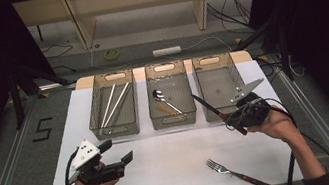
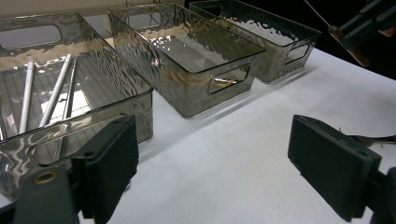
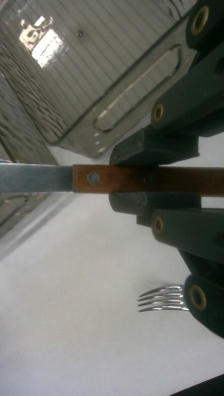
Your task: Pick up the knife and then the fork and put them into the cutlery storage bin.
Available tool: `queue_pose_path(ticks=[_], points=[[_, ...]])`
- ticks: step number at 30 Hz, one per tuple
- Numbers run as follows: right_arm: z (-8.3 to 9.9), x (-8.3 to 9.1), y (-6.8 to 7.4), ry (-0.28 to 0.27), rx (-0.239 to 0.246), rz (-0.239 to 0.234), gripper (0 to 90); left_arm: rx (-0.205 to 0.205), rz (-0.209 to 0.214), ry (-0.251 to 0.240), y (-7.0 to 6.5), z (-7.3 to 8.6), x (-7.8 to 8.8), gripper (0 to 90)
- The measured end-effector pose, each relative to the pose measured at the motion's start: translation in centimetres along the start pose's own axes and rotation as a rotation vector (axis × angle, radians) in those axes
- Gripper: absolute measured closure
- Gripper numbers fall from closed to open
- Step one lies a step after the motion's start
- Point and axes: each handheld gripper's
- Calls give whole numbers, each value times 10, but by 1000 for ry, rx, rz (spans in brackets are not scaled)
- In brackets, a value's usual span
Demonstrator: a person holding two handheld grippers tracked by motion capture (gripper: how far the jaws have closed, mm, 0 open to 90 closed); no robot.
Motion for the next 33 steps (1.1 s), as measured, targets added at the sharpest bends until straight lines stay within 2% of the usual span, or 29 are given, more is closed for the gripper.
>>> queue_pose_path(ticks=[5,14,20,31,33], points=[[-13,1,-12,-24,-44,-2,774,-2,4,0,0,0,0,159],[-30,0,-34,-47,-104,45,774,-5,-2,-7,0,0,0,157],[-42,0,-46,-74,-170,55,774,-5,-3,-7,0,0,0,156],[-58,-12,-62,-72,-216,74,774,-7,-3,-9,-1,0,0,156],[-61,-15,-66,-77,-236,78,774,-9,-4,-12,-1,0,0,156]])
Point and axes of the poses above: each handheld gripper's, and its own axes: x roughly backward along the jaws, z roughly out of its underside, y roughly to its left, and after that the axes turned 1 degree about -z, right-handed
